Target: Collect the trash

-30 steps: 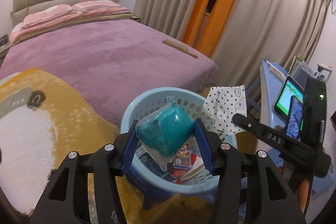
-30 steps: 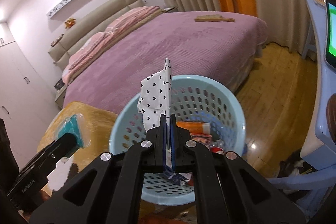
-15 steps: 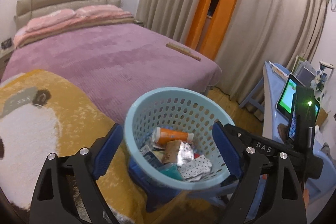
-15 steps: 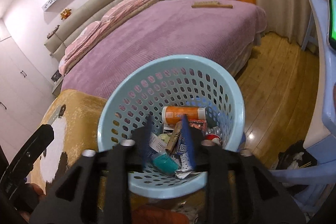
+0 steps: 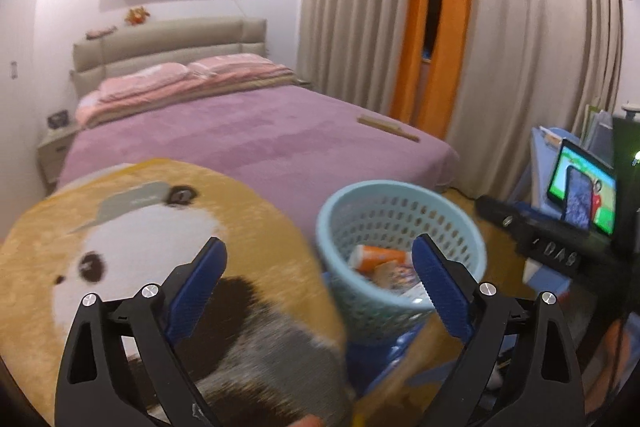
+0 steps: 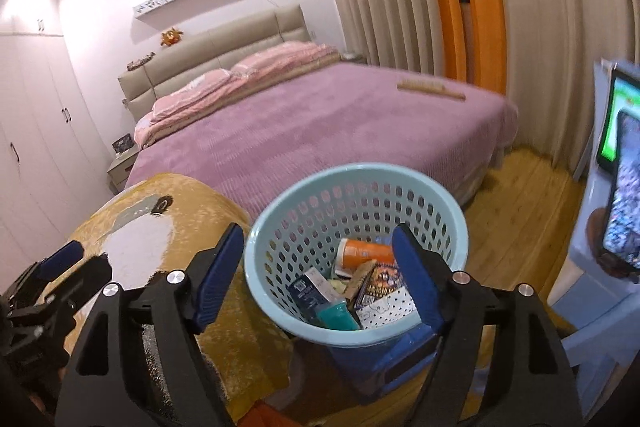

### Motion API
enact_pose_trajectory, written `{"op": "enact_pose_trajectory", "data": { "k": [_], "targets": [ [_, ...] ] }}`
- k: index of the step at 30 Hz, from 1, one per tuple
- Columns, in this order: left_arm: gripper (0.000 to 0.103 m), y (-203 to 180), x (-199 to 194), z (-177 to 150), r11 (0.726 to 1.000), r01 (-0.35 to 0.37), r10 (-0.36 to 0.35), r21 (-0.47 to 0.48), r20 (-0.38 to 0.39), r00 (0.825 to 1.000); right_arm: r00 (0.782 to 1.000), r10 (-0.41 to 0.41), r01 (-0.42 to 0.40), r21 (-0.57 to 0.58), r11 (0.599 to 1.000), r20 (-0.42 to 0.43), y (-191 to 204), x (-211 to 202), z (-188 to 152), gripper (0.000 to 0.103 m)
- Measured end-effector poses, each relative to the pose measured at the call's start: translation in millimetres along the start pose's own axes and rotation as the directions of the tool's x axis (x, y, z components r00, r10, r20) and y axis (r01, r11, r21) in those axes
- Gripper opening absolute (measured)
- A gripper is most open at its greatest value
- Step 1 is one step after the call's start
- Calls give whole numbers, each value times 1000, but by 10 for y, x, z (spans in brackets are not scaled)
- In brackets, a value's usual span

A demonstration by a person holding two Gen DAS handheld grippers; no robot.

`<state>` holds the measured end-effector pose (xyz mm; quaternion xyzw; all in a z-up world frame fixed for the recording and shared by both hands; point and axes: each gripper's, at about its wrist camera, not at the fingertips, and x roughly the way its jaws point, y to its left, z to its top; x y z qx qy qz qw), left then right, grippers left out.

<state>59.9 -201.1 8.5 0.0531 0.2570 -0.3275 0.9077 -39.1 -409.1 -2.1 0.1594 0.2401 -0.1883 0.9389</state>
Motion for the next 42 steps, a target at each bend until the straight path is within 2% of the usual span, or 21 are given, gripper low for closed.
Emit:
{"op": "enact_pose_trajectory", "data": {
  "k": [4,12,16,23,30,42],
  "targets": [
    [91,173,-209,-117,994,-104,105,-19,29,994,998,-14,17,-50,999,56,233,-125,-90,76],
    [91,312,-472,-269,981,-189,191,-30,69,979,987,-59,78,-127,989,147,547,-276,-188,76],
    [91,349,-521,-274,984,-175,178,-42,70,982,985,-64,87,-137,987,161,622,-311,-194,76],
    [91,390,-617,-255,980,-189,194,-60,105,975,984,-75,101,-157,982,163,705,-311,-217,76],
    [91,395,-661,-244,981,-173,182,-84,111,977,986,-67,93,-167,981,154,735,-318,-235,76],
    [91,396,-724,-246,977,-189,199,-96,114,973,986,-62,88,-169,982,152,736,-370,-263,76]
  ]
}}
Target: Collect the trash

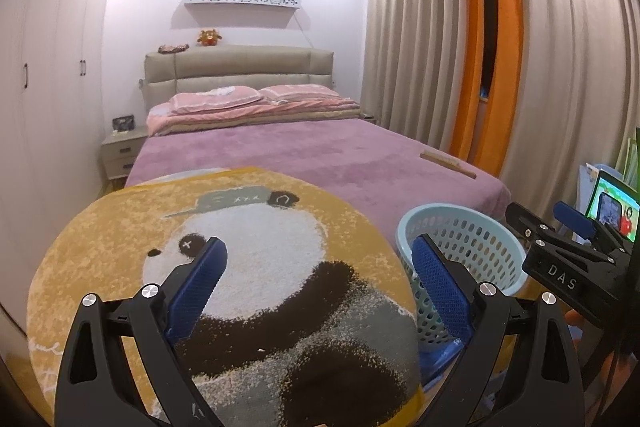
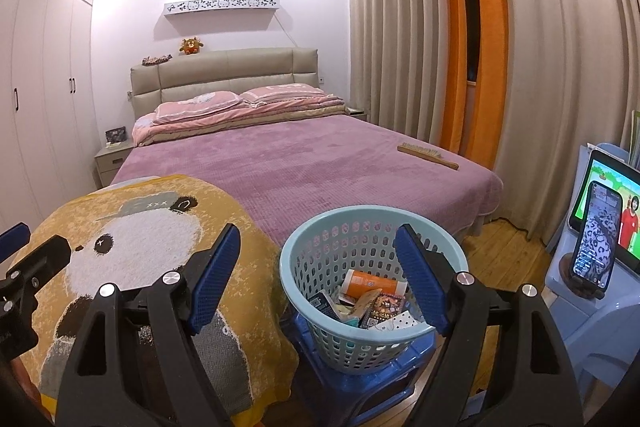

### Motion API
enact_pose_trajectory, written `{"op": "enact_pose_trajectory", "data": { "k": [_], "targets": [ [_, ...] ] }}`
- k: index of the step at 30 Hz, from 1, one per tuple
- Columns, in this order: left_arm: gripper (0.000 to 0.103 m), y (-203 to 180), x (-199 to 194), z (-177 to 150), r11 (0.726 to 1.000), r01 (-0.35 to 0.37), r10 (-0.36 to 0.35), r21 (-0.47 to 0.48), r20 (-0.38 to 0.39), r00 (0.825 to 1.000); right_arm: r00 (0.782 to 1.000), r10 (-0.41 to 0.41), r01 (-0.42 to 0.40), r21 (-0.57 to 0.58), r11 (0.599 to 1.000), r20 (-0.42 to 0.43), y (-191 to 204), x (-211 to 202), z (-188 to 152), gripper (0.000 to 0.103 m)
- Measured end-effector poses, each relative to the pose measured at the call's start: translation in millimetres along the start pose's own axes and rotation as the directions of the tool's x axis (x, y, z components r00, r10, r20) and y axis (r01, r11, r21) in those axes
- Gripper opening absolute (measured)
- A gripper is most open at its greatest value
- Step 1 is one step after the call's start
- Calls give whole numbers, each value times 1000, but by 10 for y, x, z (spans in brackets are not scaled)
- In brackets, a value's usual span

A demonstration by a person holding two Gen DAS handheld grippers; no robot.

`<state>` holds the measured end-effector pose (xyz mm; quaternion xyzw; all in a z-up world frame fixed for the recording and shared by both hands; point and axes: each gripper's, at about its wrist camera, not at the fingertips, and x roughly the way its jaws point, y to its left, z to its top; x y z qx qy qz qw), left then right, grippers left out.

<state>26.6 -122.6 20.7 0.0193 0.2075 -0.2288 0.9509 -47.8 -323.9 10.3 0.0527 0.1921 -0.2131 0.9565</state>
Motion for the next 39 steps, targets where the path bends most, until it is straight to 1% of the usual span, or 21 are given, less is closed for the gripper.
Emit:
{"op": "enact_pose_trajectory", "data": {
  "k": [39],
  "targets": [
    [91,-5,-7,5,1000,-6,6,-17,-5,1000,1000,21,-21,6,1000,-21,-43,65,-7,76]
  ]
}}
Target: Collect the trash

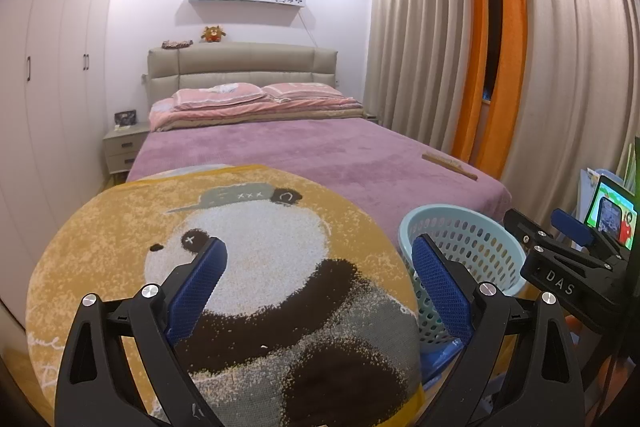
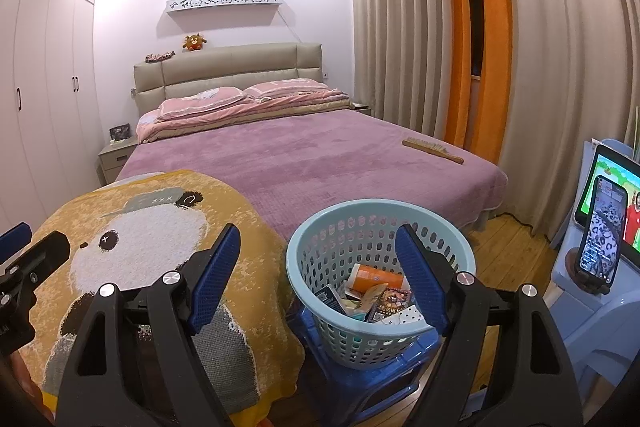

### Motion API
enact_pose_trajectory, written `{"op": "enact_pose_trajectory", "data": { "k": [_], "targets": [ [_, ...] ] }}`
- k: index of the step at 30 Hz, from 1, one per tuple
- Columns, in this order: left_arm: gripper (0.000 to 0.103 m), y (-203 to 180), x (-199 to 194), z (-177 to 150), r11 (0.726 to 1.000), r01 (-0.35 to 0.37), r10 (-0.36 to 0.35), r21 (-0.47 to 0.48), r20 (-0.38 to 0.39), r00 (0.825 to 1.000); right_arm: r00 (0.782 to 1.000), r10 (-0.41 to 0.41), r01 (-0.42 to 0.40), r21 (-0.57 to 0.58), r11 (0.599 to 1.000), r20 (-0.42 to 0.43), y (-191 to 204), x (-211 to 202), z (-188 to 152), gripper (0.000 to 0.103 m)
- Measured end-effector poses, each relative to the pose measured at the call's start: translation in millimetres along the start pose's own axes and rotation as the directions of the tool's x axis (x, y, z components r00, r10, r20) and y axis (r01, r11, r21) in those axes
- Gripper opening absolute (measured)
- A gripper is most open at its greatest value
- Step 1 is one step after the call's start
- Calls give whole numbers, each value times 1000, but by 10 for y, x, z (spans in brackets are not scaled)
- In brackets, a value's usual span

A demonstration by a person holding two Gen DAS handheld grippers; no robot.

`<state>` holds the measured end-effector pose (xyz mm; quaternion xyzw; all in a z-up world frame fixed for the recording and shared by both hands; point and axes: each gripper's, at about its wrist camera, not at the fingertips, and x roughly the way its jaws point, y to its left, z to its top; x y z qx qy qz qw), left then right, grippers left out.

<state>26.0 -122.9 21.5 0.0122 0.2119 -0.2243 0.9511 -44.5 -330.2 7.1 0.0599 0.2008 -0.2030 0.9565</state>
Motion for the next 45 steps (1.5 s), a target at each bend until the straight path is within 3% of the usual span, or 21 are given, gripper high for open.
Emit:
{"op": "enact_pose_trajectory", "data": {
  "k": [45],
  "targets": [
    [91,-48,129,-59,999,-31,30,-9,-27,999,999,20,-19,13,1000,-27,-10,190,-59,76]
  ]
}}
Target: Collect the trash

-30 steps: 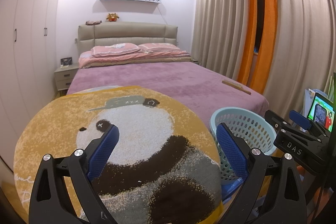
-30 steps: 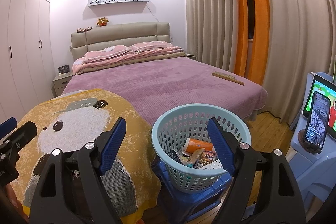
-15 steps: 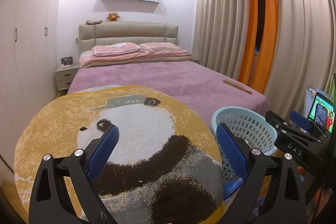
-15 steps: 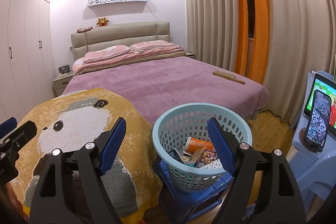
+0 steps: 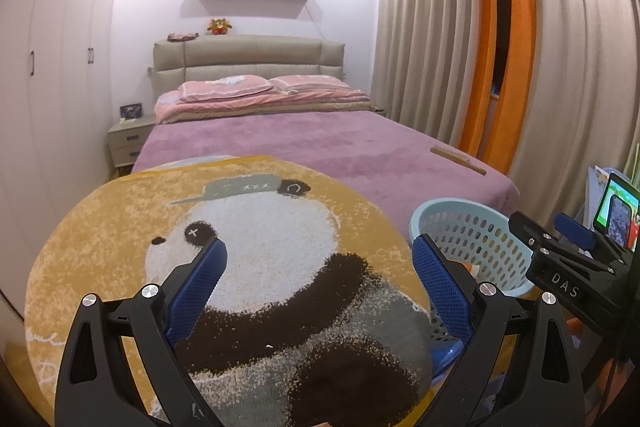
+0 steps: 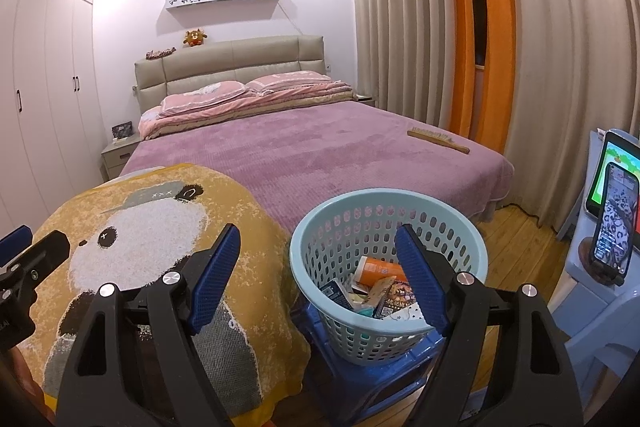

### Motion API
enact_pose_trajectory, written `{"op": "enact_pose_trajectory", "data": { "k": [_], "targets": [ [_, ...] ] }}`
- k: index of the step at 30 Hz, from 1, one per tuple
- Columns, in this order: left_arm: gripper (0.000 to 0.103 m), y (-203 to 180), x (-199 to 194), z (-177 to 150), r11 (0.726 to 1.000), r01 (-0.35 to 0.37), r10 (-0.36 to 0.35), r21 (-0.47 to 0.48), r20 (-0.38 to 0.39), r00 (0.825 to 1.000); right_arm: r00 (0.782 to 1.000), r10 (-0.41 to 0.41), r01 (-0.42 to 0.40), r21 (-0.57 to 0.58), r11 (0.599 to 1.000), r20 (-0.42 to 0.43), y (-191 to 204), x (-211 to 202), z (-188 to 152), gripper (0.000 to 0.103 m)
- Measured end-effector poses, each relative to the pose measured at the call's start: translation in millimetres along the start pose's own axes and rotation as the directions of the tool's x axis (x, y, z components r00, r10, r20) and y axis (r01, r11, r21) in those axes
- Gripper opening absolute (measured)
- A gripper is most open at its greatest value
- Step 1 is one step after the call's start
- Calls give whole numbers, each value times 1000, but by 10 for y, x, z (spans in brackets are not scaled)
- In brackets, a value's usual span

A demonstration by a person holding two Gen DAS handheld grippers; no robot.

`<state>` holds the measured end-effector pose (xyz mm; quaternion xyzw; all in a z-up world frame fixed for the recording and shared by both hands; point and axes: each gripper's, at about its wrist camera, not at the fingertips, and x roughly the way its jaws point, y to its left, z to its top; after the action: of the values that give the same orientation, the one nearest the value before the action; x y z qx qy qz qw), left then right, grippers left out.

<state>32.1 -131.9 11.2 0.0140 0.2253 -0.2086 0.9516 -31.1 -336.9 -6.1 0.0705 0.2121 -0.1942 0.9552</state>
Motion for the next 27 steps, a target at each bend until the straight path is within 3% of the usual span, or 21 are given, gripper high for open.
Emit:
{"op": "enact_pose_trajectory", "data": {
  "k": [27],
  "targets": [
    [91,43,-54,76,999,-44,44,-29,32,998,1000,5,-5,-10,1000,8,38,-10,20,76]
  ]
}}
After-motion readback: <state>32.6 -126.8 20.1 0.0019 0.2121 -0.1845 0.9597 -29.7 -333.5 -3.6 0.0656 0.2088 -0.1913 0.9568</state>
